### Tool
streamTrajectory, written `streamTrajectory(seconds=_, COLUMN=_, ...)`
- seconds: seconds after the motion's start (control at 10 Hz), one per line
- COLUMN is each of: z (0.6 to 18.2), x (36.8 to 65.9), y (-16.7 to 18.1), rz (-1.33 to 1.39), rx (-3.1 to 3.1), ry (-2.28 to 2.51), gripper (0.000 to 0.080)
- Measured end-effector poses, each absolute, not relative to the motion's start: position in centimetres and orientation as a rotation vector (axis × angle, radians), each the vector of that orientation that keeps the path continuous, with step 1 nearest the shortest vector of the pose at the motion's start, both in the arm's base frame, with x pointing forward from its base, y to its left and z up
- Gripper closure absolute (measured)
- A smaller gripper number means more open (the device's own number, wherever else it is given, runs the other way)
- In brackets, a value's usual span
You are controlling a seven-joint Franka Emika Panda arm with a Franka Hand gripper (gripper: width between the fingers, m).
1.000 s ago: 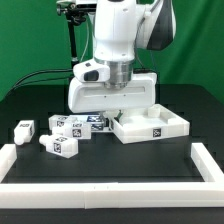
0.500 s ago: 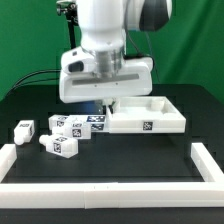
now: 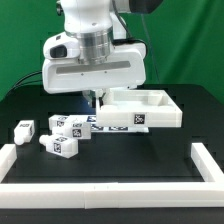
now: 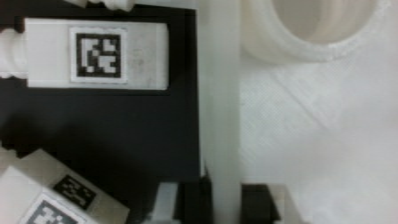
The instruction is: Assemble one leg
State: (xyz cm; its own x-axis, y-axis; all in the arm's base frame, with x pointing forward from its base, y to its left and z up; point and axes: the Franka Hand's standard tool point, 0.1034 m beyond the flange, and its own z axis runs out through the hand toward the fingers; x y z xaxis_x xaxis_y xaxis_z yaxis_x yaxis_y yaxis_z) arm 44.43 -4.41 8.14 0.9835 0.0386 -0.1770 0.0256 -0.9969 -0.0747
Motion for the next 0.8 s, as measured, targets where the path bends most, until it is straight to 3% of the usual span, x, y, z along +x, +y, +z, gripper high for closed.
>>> streamTrajectory(seconds=0.2, z=8.1, x=44.4, y=-4.4, rz=0.278, rx=-3.057, ry=-0.048, gripper=0.0744)
streamTrajectory(seconds=0.4, z=8.2, x=47.4, y=-5.1, rz=0.302, rx=-3.063, ry=-0.041, gripper=0.0744)
streamTrajectory(seconds=0.6, z=7.0, x=50.6, y=-6.1, rz=0.272, rx=-3.098, ry=-0.04, gripper=0.0744)
streamTrajectory(seconds=0.8, z=6.3, x=51.2, y=-6.0, rz=0.243, rx=-3.115, ry=-0.058, gripper=0.0744)
